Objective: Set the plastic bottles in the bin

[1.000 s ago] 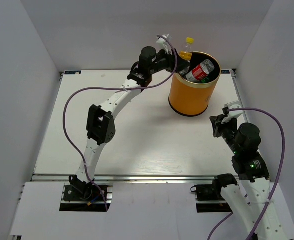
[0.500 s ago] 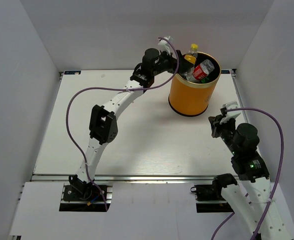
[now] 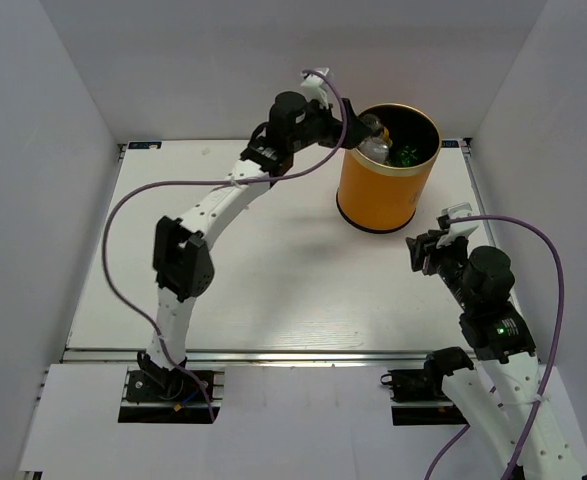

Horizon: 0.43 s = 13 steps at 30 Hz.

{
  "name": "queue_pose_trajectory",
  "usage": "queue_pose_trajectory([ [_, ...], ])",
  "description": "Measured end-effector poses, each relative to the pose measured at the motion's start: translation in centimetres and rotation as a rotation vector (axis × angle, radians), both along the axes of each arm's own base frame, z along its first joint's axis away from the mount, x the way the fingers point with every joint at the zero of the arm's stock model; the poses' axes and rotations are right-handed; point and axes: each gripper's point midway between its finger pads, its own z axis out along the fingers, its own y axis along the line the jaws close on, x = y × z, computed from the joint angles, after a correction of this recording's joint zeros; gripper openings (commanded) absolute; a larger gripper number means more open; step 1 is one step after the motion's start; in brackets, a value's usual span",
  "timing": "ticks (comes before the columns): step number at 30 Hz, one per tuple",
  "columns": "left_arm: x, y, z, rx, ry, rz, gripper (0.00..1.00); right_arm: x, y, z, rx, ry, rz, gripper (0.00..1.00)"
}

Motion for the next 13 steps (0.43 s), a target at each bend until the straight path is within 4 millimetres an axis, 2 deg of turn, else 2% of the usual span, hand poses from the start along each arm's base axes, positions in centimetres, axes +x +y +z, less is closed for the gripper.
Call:
queue_pose_trajectory([
  [2,-2.3,2.0,1.4,0.039,-0.017,0.011,1.0,0.0,0.2,-0.2,-0.01,-0.001,0.013,0.85],
  [3,-3.9,3.2,2.1,0.06,-0.025,0.016,1.0,0.0,0.3,-0.4,-0.011,0.003,0.022,0.89],
  [6,-9.5,7.2,4.5,0.111,-0.092,0.022,1.0,0.0,0.7,-1.1,-0.013,0.023,0.041,0.89],
  [8,-13.8,10.2,5.2,0.136,-0.147,0.023,1.0,-0.1,0.9,-1.4,-0.007,0.034,0.048,0.91],
  [10,-17.7,13.0,5.0,0.154,-0.198,0.022,1.0,-0.2,1.0,-1.4,0.004,0.036,0.053,0.91],
  [13,-21.1,16.0,2.7,0.2,-0.23,0.024,1.0,-0.6,1.3,-1.2,0.019,0.019,0.073,0.91],
])
